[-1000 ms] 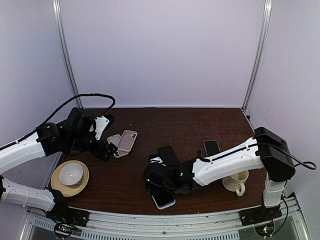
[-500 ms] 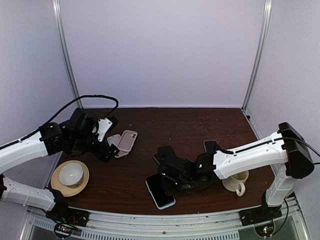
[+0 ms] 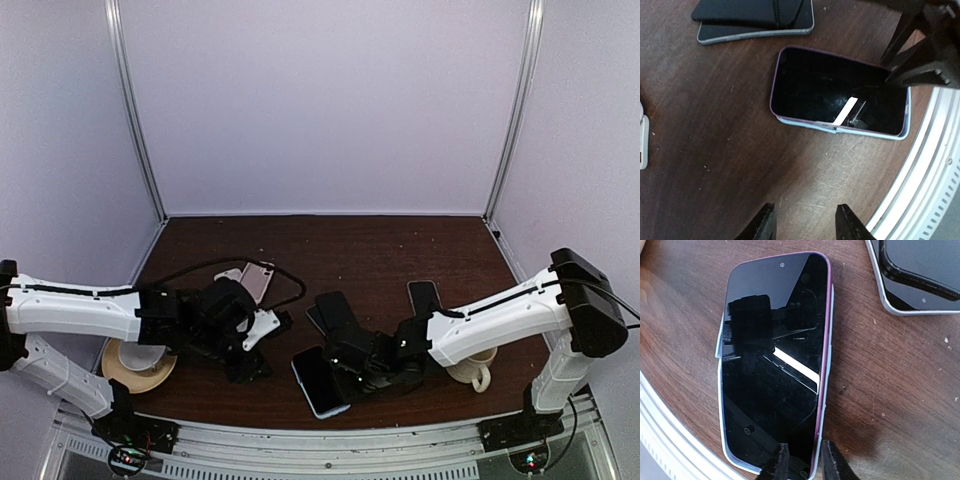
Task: Put the phone into the phone case
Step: Press the bottom right corner of the phone case.
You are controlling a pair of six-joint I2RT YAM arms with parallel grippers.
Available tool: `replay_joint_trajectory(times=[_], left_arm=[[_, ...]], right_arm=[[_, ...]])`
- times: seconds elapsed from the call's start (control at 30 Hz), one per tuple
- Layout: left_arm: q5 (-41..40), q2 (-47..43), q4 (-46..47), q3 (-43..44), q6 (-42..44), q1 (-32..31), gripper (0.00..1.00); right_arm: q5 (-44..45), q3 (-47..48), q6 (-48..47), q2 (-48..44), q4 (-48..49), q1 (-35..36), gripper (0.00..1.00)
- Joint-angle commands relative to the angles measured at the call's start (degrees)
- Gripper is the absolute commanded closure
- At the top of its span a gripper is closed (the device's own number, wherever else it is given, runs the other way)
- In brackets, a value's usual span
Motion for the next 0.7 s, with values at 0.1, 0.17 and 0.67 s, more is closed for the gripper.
replay_joint_trajectory(times=[0.1,0.17,0.67], left_arm=[[-3.4,5.6,2.9,-0.5,0.0,-3.5,0.58],[-3.2,5.9,3.2,-0.4,0.4,-3.5,0.57],[-2.4,4.8,4.3,-0.4,1.3,-3.5,0.57]], right_arm=[[-0.4,-0.1,0.2,2.2,-0.4,1.1,0.8],[-0.4,-0.6,0.5,2.6,-0.4,1.3,0.81],[4.7,1.7,1.1,4.7,-9.8,2.6,0.85]])
